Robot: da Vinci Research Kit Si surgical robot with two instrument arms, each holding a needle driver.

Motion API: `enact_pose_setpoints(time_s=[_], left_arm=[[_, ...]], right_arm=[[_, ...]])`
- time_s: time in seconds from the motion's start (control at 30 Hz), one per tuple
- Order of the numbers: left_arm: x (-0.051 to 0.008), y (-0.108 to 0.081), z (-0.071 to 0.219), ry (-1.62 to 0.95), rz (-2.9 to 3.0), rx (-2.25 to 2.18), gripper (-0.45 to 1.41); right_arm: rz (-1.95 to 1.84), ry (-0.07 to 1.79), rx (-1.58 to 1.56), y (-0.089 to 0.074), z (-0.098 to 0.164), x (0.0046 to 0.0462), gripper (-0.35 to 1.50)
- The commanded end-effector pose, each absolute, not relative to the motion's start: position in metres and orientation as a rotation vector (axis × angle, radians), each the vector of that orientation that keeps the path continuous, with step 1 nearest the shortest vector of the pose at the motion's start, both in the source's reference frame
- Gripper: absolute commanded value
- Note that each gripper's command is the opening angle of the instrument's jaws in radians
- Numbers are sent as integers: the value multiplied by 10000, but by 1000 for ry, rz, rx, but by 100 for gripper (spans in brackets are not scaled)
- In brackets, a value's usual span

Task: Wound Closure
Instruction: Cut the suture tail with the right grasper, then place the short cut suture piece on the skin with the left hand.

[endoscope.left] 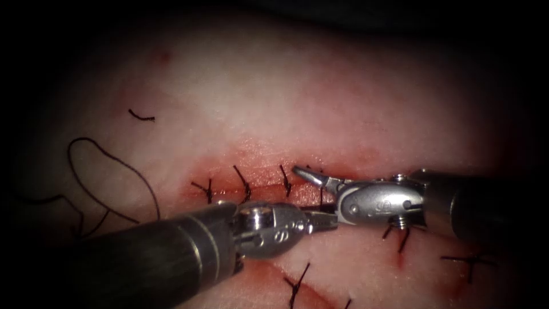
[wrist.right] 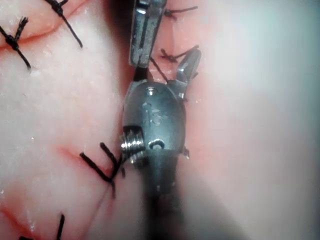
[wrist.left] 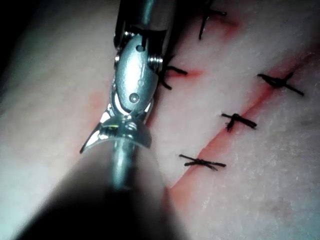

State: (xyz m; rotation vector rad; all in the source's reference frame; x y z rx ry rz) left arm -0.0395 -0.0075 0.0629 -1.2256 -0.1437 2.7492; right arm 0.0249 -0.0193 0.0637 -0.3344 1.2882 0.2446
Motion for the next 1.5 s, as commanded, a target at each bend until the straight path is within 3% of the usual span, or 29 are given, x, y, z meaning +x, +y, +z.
enact_pose_setpoints(time_s=[0.03, 0.4, 0.47, 0.53, 0.73, 0.77, 0.8, 0.83, 0.87, 1.07, 1.27, 1.5], left_arm=[[-402, -72, 634, -137, 2750, -1227, -45], [-407, -78, 635, -126, 2753, -1219, -45], [-406, -80, 635, -125, 2754, -1219, -45], [-406, -80, 635, -124, 2754, -1219, -45], [-405, -86, 635, -121, 2757, -1223, -45], [-404, -87, 635, -121, 2758, -1224, -45], [-404, -88, 634, -122, 2759, -1225, -45], [-402, -88, 633, -123, 2759, -1226, -45], [-399, -90, 631, -126, 2761, -1230, -45], [-376, -98, 620, -103, 2753, -1272, -45], [-316, -120, 617, -125, 2674, -1301, -45], [-285, -148, 644, -183, 2563, -1299, -45]], right_arm=[[244, 1289, -335, -191, 644, 258, 138], [235, 1279, -354, -189, 648, 269, 125], [255, 1248, -374, -192, 649, 268, 71], [237, 1218, -340, -194, 650, 266, -35], [213, 1151, -294, -193, 661, 266, -35], [215, 1148, -297, -192, 663, 266, -13], [212, 1148, -295, -192, 665, 267, 37], [214, 1148, -298, -191, 667, 266, 105], [215, 1154, -306, -191, 669, 266, 143], [200, 1169, -293, -204, 657, 252, 148], [250, 1162, -325, -195, 625, 194, 148], [284, 1151, -363, -185, 610, 163, 148]])
